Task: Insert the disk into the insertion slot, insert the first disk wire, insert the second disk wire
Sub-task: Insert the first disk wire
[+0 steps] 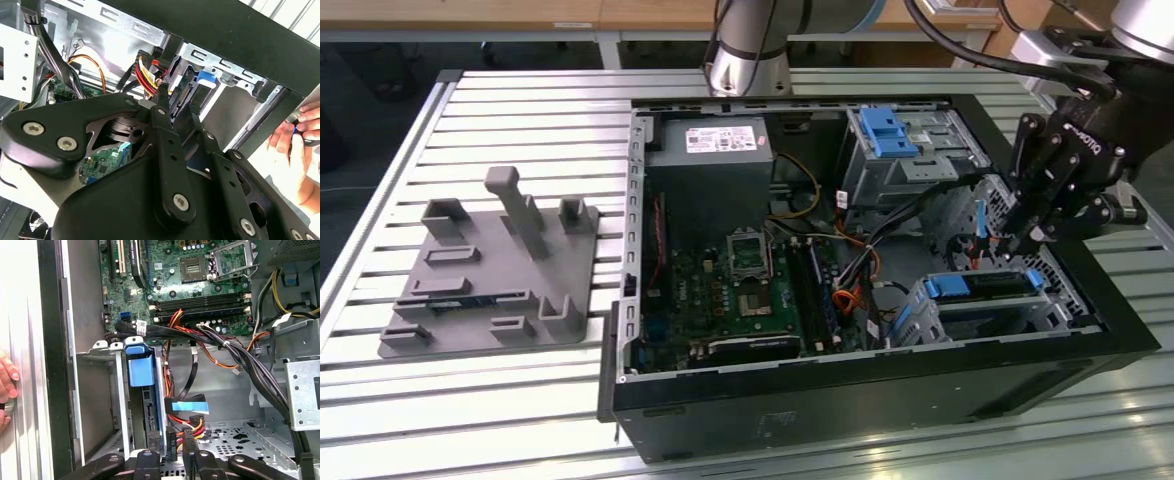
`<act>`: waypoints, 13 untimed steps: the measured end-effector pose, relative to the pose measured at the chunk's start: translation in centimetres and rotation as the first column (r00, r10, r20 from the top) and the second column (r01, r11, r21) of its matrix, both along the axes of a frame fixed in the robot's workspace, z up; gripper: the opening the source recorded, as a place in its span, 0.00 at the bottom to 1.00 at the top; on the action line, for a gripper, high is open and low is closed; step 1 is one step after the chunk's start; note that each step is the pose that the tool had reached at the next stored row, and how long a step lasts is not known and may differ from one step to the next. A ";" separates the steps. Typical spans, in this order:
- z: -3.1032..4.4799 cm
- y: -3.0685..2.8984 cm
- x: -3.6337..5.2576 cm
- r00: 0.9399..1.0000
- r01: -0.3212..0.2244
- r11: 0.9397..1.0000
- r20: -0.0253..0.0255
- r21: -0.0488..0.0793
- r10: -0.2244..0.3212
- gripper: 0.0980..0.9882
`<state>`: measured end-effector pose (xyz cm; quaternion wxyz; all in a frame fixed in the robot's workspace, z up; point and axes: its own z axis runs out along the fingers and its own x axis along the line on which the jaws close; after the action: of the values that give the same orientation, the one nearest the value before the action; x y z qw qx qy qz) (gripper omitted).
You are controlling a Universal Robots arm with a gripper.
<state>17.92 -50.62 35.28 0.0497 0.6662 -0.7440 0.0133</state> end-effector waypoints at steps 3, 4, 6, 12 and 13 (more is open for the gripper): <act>-0.07 0.14 0.01 1.000 -0.003 1.000 -0.001 -0.006 0.003 0.25; -0.09 0.25 0.02 1.000 -0.004 1.000 -0.001 -0.007 0.004 0.25; -0.12 0.43 0.02 1.000 -0.007 1.000 -0.001 -0.009 0.007 0.25; -0.35 0.60 0.06 1.000 -0.014 1.000 -0.001 -0.024 0.014 0.25; -0.38 0.65 0.11 1.000 -0.015 1.000 -0.001 -0.026 0.015 0.25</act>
<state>18.02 -49.97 34.90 0.0586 0.6710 -0.7388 0.0228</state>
